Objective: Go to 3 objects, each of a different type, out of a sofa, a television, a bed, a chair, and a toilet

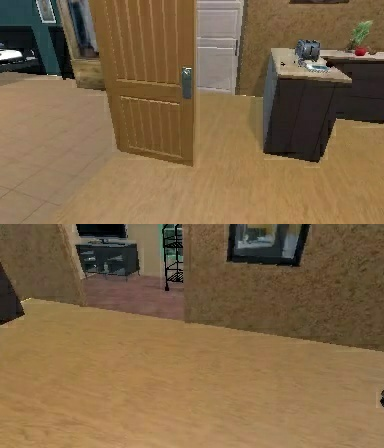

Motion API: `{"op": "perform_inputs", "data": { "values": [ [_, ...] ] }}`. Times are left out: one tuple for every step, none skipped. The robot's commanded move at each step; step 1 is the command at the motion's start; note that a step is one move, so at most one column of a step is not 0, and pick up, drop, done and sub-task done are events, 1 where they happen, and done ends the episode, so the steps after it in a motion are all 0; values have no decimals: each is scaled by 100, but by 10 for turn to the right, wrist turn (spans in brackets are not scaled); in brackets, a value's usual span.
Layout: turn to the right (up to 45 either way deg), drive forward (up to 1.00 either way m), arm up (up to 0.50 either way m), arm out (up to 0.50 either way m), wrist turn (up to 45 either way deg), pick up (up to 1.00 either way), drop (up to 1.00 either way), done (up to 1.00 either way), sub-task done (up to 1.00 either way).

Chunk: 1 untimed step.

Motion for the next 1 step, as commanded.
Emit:
{"op": "perform_inputs", "data": {
  "values": [
    [-90,0,0,0,0,0,0,0,0]
  ]
}}
